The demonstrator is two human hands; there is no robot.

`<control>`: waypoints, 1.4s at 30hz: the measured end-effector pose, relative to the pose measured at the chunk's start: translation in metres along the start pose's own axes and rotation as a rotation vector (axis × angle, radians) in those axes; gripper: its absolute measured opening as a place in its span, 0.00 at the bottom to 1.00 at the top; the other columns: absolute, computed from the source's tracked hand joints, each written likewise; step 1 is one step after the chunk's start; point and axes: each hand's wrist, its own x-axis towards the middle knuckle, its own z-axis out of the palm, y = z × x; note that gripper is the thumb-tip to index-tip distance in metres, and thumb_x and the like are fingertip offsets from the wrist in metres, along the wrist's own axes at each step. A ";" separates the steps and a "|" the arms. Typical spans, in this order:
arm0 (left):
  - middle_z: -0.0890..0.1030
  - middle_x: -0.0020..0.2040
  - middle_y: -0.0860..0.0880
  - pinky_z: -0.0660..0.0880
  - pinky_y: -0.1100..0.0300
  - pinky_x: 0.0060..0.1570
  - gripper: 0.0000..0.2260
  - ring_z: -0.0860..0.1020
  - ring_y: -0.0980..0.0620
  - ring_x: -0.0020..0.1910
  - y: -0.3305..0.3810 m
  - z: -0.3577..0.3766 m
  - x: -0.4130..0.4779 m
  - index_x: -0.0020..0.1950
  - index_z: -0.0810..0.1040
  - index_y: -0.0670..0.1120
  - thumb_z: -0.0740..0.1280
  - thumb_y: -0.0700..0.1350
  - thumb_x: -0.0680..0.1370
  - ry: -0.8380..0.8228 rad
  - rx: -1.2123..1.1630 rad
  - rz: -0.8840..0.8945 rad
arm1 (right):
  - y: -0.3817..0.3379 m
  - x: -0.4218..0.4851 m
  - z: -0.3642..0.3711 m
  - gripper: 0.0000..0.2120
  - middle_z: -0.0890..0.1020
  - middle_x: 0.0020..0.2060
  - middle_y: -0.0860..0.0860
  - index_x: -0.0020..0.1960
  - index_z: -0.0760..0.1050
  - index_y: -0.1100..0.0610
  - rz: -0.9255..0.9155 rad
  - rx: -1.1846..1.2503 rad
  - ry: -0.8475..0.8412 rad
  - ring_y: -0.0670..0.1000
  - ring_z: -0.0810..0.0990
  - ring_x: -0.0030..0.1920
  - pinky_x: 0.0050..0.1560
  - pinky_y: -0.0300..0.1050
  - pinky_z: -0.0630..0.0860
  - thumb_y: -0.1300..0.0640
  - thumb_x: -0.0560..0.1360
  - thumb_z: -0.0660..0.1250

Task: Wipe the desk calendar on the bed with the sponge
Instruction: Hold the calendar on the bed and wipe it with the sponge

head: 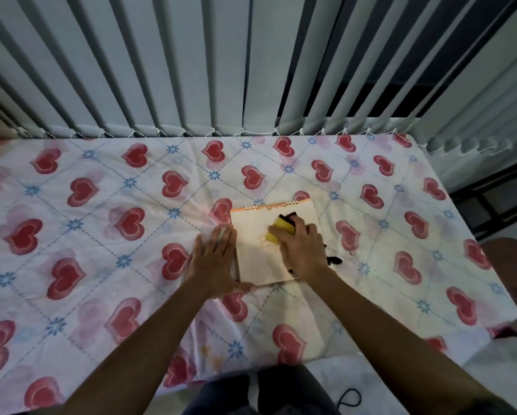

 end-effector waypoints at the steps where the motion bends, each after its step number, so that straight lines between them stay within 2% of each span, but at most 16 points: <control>1: 0.45 0.79 0.42 0.46 0.36 0.72 0.59 0.44 0.42 0.78 0.001 -0.001 0.000 0.77 0.40 0.41 0.49 0.81 0.60 -0.005 0.002 -0.007 | -0.013 0.000 0.003 0.19 0.65 0.70 0.55 0.66 0.68 0.37 -0.019 -0.001 -0.011 0.61 0.69 0.58 0.57 0.57 0.71 0.53 0.78 0.61; 5: 0.45 0.79 0.41 0.50 0.36 0.72 0.62 0.46 0.41 0.78 0.003 -0.007 -0.002 0.77 0.43 0.40 0.33 0.82 0.54 -0.021 0.072 -0.012 | -0.040 -0.033 0.014 0.21 0.63 0.72 0.54 0.66 0.69 0.37 -0.253 0.015 -0.074 0.62 0.69 0.60 0.57 0.59 0.71 0.52 0.76 0.65; 7: 0.44 0.79 0.41 0.49 0.36 0.72 0.62 0.45 0.41 0.78 0.003 -0.007 -0.002 0.77 0.41 0.41 0.36 0.82 0.54 -0.037 0.059 -0.016 | -0.023 -0.051 0.012 0.24 0.63 0.73 0.54 0.66 0.69 0.37 -0.299 -0.009 -0.107 0.62 0.68 0.60 0.57 0.60 0.71 0.56 0.74 0.66; 10: 0.43 0.79 0.42 0.49 0.35 0.72 0.61 0.44 0.41 0.78 0.003 -0.005 -0.002 0.76 0.41 0.40 0.47 0.82 0.58 -0.033 0.057 -0.004 | 0.019 -0.070 -0.005 0.24 0.67 0.72 0.54 0.65 0.72 0.38 -0.238 -0.026 -0.089 0.64 0.73 0.56 0.52 0.60 0.76 0.58 0.73 0.69; 13: 0.47 0.79 0.41 0.51 0.36 0.71 0.63 0.47 0.41 0.77 0.002 -0.005 -0.003 0.77 0.43 0.40 0.36 0.83 0.54 -0.016 0.059 -0.016 | 0.060 -0.081 -0.022 0.23 0.77 0.64 0.59 0.59 0.80 0.45 -0.132 -0.046 -0.033 0.66 0.79 0.43 0.40 0.60 0.80 0.59 0.65 0.77; 15: 0.47 0.79 0.40 0.51 0.35 0.71 0.62 0.47 0.40 0.77 0.003 -0.005 -0.002 0.77 0.43 0.40 0.38 0.82 0.55 -0.012 0.033 -0.013 | 0.069 -0.082 -0.028 0.23 0.79 0.61 0.61 0.56 0.81 0.46 -0.090 -0.088 -0.041 0.67 0.79 0.41 0.38 0.62 0.80 0.58 0.63 0.79; 18: 0.45 0.79 0.40 0.50 0.35 0.71 0.60 0.46 0.40 0.77 0.002 -0.002 0.000 0.77 0.42 0.40 0.51 0.81 0.59 -0.011 0.021 -0.010 | 0.042 -0.076 -0.022 0.23 0.79 0.61 0.60 0.55 0.80 0.44 -0.132 -0.069 -0.039 0.66 0.79 0.43 0.40 0.60 0.79 0.59 0.64 0.78; 24: 0.41 0.79 0.42 0.47 0.35 0.72 0.60 0.42 0.41 0.77 0.002 0.000 0.001 0.76 0.37 0.41 0.50 0.81 0.59 -0.071 0.065 -0.023 | -0.033 -0.066 -0.004 0.22 0.77 0.64 0.55 0.56 0.80 0.40 -0.268 -0.018 -0.107 0.62 0.78 0.47 0.42 0.57 0.81 0.59 0.66 0.74; 28: 0.42 0.79 0.42 0.48 0.35 0.72 0.63 0.43 0.41 0.77 0.002 -0.006 0.003 0.76 0.38 0.41 0.38 0.83 0.53 -0.073 0.047 -0.022 | 0.026 -0.077 -0.017 0.23 0.70 0.70 0.56 0.63 0.75 0.42 -0.199 -0.070 -0.129 0.64 0.76 0.54 0.49 0.60 0.79 0.60 0.71 0.70; 29: 0.43 0.79 0.41 0.48 0.35 0.72 0.64 0.44 0.40 0.77 0.001 -0.007 0.004 0.76 0.39 0.41 0.36 0.83 0.51 -0.080 0.050 -0.018 | 0.047 -0.081 -0.019 0.21 0.68 0.72 0.56 0.65 0.73 0.42 -0.158 -0.109 -0.139 0.64 0.75 0.58 0.53 0.60 0.77 0.56 0.74 0.67; 31: 0.42 0.79 0.40 0.47 0.35 0.72 0.65 0.43 0.39 0.77 0.000 -0.006 0.004 0.76 0.38 0.40 0.35 0.83 0.51 -0.093 0.037 -0.011 | 0.078 -0.089 -0.026 0.19 0.60 0.76 0.54 0.70 0.66 0.41 -0.103 -0.181 -0.228 0.60 0.69 0.67 0.63 0.55 0.69 0.48 0.79 0.57; 33: 0.40 0.78 0.39 0.45 0.35 0.72 0.64 0.41 0.38 0.77 0.002 -0.006 0.004 0.76 0.37 0.39 0.38 0.83 0.53 -0.104 0.015 -0.002 | 0.091 -0.091 -0.031 0.20 0.60 0.76 0.54 0.71 0.67 0.41 -0.095 -0.173 -0.247 0.60 0.69 0.66 0.63 0.53 0.69 0.49 0.79 0.58; 35: 0.40 0.78 0.37 0.43 0.35 0.72 0.61 0.43 0.37 0.77 0.015 -0.009 0.003 0.76 0.38 0.38 0.40 0.82 0.58 -0.009 -0.047 -0.033 | 0.092 -0.089 -0.035 0.20 0.64 0.74 0.56 0.68 0.71 0.43 -0.095 -0.143 -0.233 0.64 0.72 0.60 0.60 0.55 0.72 0.53 0.77 0.64; 38: 0.36 0.76 0.42 0.38 0.37 0.71 0.49 0.41 0.38 0.76 0.054 -0.013 0.013 0.75 0.36 0.43 0.40 0.77 0.66 0.159 -0.153 -0.041 | 0.092 -0.085 -0.038 0.21 0.62 0.75 0.54 0.69 0.68 0.41 -0.119 -0.167 -0.243 0.63 0.69 0.62 0.61 0.54 0.71 0.53 0.78 0.64; 40: 0.32 0.74 0.45 0.35 0.38 0.71 0.44 0.38 0.39 0.76 0.086 -0.011 0.025 0.74 0.32 0.49 0.46 0.73 0.71 0.148 -0.172 0.018 | 0.094 -0.084 -0.039 0.21 0.61 0.76 0.53 0.70 0.66 0.39 -0.130 -0.180 -0.242 0.62 0.68 0.64 0.63 0.54 0.70 0.52 0.79 0.62; 42: 0.32 0.76 0.46 0.33 0.39 0.71 0.41 0.35 0.41 0.76 0.108 -0.008 0.035 0.74 0.31 0.52 0.47 0.72 0.72 0.101 -0.179 0.000 | 0.095 -0.082 -0.040 0.22 0.65 0.74 0.56 0.69 0.68 0.40 -0.159 -0.199 -0.228 0.64 0.71 0.62 0.59 0.57 0.73 0.52 0.77 0.66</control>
